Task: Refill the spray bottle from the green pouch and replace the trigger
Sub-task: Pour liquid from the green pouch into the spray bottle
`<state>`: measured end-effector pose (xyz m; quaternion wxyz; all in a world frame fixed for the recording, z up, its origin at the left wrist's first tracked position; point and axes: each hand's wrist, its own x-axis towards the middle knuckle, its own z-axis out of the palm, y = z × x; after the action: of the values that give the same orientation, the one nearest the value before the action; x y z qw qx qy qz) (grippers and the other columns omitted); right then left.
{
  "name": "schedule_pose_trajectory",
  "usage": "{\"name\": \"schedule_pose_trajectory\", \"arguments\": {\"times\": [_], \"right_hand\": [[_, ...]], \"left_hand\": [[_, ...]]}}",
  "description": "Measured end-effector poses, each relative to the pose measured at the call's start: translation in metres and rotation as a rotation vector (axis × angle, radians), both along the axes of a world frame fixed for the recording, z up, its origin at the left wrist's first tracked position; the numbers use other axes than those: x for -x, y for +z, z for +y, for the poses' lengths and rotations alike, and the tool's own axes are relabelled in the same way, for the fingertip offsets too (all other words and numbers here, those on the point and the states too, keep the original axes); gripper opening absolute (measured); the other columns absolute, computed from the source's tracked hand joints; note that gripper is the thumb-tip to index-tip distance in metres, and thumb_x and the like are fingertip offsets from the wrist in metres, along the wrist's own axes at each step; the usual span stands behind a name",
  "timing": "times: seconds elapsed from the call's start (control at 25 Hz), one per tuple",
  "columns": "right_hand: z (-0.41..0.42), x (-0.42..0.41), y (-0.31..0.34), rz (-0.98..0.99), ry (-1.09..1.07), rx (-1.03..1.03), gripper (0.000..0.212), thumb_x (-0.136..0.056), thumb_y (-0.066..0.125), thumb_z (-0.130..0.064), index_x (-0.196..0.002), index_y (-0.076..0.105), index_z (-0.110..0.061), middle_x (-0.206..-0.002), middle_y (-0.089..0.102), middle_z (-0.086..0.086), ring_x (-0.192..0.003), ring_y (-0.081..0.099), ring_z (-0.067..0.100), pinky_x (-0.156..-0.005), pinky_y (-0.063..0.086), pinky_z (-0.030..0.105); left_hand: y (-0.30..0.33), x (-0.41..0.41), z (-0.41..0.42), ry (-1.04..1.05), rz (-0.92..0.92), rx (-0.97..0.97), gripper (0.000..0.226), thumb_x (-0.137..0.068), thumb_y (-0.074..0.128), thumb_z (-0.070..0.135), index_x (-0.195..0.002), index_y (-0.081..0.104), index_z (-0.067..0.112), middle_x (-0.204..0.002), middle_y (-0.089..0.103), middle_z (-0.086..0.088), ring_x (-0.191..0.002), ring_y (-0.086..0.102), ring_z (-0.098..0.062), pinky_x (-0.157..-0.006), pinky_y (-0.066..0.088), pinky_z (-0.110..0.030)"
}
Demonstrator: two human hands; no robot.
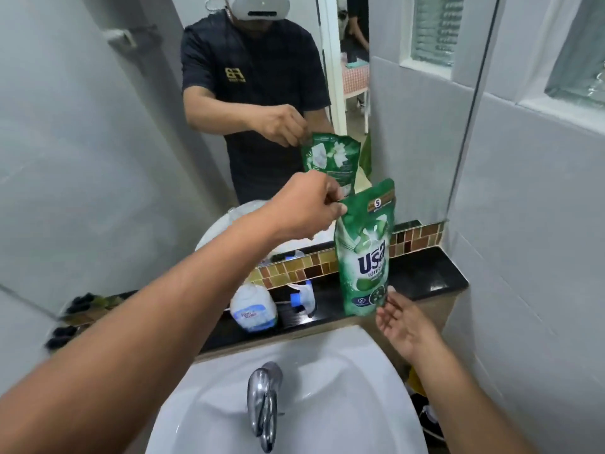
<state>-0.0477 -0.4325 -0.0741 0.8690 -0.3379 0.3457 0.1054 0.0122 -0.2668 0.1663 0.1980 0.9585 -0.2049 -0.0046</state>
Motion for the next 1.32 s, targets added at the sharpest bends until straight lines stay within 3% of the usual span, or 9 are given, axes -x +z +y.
{"name": "schedule_pose_trajectory", "arguments": {"times": [0.16,0.32,0.48,0.6,0.8,0.92,1.08,1.2,1.32], "right_hand": [[0.031,0.007,0.033,-0.065,0.029,0.018,0.018,-0.106,0.061,-0.019,-0.096,0.062,-0.004,-0.081,0.053,0.008,-0.071,0.049,0.016,-0.069,0.046,0.030],[0.045,0.007,0.054,-0.132,0.023,0.143,0.015,-0.102,0.067,-0.019,-0.095,0.065,-0.006,-0.078,0.054,0.006,-0.067,0.050,0.014,-0.061,0.051,0.025],[0.049,0.003,0.076,-0.181,0.015,0.253,0.009,-0.099,0.070,-0.017,-0.094,0.066,-0.010,-0.081,0.059,0.005,-0.069,0.052,0.013,-0.066,0.052,0.026],[0.047,-0.001,0.088,-0.213,0.014,0.339,0.005,-0.099,0.071,-0.019,-0.096,0.069,-0.016,-0.076,0.063,0.000,-0.059,0.054,0.008,-0.050,0.055,0.019],[0.046,-0.009,0.109,-0.313,-0.011,0.502,0.009,-0.100,0.071,-0.016,-0.092,0.067,-0.018,-0.054,0.067,-0.007,-0.040,0.055,0.001,-0.045,0.054,0.016],[0.047,-0.011,0.122,-0.382,0.000,0.597,0.013,-0.100,0.070,-0.014,-0.088,0.067,-0.017,-0.051,0.065,-0.006,-0.039,0.055,0.000,-0.043,0.052,0.015],[0.051,-0.014,0.132,-0.431,0.021,0.692,0.015,-0.099,0.070,-0.011,-0.085,0.066,-0.015,-0.050,0.065,-0.005,-0.039,0.053,0.002,-0.045,0.052,0.014],[0.055,-0.013,0.138,-0.471,0.017,0.746,0.016,-0.098,0.073,-0.014,-0.083,0.067,-0.017,-0.052,0.066,-0.005,-0.039,0.053,0.002,-0.047,0.053,0.015],[0.058,-0.011,0.146,-0.548,0.013,0.805,0.017,-0.098,0.074,-0.015,-0.082,0.067,-0.017,-0.051,0.065,-0.007,-0.039,0.053,0.002,-0.048,0.053,0.014]], "left_hand": [[0.026,0.019,0.068,0.061,0.005,0.016,0.017,-0.098,0.073,0.017,-0.090,0.076,0.003,-0.074,0.077,-0.015,-0.051,0.071,-0.011,-0.049,0.063,-0.027],[0.047,0.020,0.115,0.109,0.070,-0.059,0.023,-0.096,0.075,0.017,-0.078,0.076,0.003,-0.070,0.080,-0.012,-0.061,0.080,-0.022,-0.059,0.068,-0.033],[0.048,0.013,0.154,0.117,0.170,-0.172,0.032,-0.097,0.074,0.018,-0.067,0.070,0.006,-0.064,0.078,-0.007,-0.052,0.076,-0.019,-0.063,0.068,-0.035],[0.033,0.004,0.174,0.101,0.194,-0.213,0.034,-0.099,0.072,0.019,-0.068,0.068,0.006,-0.069,0.078,-0.010,-0.051,0.074,-0.022,-0.060,0.066,-0.036],[-0.004,-0.015,0.208,0.086,0.182,-0.104,0.034,-0.099,0.070,0.015,-0.067,0.064,0.006,-0.079,0.078,-0.017,-0.067,0.080,-0.029,-0.051,0.063,-0.031],[-0.033,-0.020,0.225,0.113,0.164,0.003,0.030,-0.098,0.072,0.016,-0.073,0.066,-0.001,-0.077,0.078,-0.017,-0.066,0.079,-0.025,-0.048,0.062,-0.031],[-0.064,-0.020,0.235,0.140,0.078,0.056,0.036,-0.093,0.078,0.022,-0.072,0.067,-0.005,-0.056,0.062,-0.002,-0.046,0.051,-0.010,-0.051,0.044,-0.026],[-0.076,-0.019,0.241,0.159,0.082,0.115,0.042,-0.091,0.080,0.022,-0.068,0.059,-0.006,-0.056,0.050,-0.003,-0.053,0.038,-0.013,-0.055,0.033,-0.029],[-0.087,-0.020,0.247,0.181,0.100,0.172,0.047,-0.090,0.081,0.022,-0.059,0.051,0.005,-0.053,0.041,0.002,-0.050,0.032,-0.008,-0.051,0.031,-0.028]]}}
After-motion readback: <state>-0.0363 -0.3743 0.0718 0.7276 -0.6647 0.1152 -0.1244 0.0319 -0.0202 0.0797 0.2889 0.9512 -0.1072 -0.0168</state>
